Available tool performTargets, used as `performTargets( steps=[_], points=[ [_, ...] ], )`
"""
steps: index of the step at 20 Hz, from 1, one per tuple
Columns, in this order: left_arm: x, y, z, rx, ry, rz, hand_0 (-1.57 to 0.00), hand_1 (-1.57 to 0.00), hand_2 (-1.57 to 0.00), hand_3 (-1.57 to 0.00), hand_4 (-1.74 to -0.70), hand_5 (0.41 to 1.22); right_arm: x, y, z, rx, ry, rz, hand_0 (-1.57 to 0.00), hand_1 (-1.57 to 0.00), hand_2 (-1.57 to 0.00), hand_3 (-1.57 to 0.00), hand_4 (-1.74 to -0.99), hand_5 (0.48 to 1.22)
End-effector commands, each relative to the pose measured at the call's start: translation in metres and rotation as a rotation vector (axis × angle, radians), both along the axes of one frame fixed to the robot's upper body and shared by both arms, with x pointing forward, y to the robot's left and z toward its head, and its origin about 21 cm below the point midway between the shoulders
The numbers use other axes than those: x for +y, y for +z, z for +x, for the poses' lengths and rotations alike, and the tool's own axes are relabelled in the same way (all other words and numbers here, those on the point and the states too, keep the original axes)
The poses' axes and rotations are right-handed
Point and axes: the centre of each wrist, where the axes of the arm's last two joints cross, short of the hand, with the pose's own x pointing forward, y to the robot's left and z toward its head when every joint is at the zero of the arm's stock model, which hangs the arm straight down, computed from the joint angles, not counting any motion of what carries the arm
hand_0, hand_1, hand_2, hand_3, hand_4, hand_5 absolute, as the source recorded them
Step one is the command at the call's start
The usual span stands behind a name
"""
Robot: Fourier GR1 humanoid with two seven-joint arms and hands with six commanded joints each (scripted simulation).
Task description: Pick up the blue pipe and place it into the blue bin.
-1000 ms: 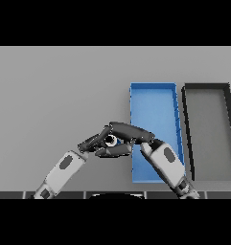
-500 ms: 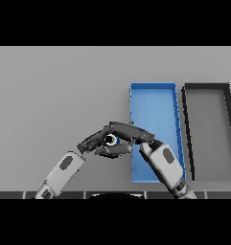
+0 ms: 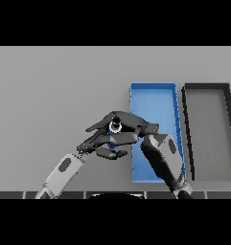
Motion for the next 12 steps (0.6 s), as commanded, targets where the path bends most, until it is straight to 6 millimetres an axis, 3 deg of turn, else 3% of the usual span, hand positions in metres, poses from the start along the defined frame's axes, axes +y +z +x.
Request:
performTargets(
  steps=[1, 5, 8, 10, 12],
  points=[
    [0.004, 0.001, -0.001, 0.002, 0.002, 0.002, 0.00, 0.00, 0.00, 0.00, -0.87, 0.523, 0.000, 0.007, 0.002, -0.001, -0.010, 0.009, -1.57, -1.57, -1.57, -1.57, -1.493, 1.221],
    [0.005, -0.001, -0.004, -0.003, 0.009, 0.013, 0.00, 0.00, 0.00, 0.00, -0.86, 0.498, -0.004, 0.054, 0.008, -0.060, -0.042, 0.035, -1.57, -1.57, -1.57, -1.57, -1.494, 1.221],
    [0.002, 0.003, -0.004, -0.003, -0.004, 0.006, 0.00, 0.00, 0.00, 0.00, -0.87, 0.485, -0.015, 0.089, 0.025, -0.150, -0.090, 0.086, -1.57, -1.57, -1.57, -1.57, -1.496, 1.221],
    [0.007, 0.006, -0.004, -0.015, -0.004, -0.004, 0.00, 0.00, 0.00, 0.00, -0.86, 0.483, -0.025, 0.105, 0.037, -0.154, -0.182, 0.116, -1.57, -1.57, -1.57, -1.57, -1.496, 1.221],
    [0.008, 0.005, -0.008, 0.004, 0.000, 0.009, 0.00, 0.00, 0.00, 0.00, -0.86, 0.484, -0.040, 0.109, 0.053, -0.164, -0.296, 0.110, -1.57, -1.57, -1.57, -1.57, -1.498, 1.221]
  ],
)
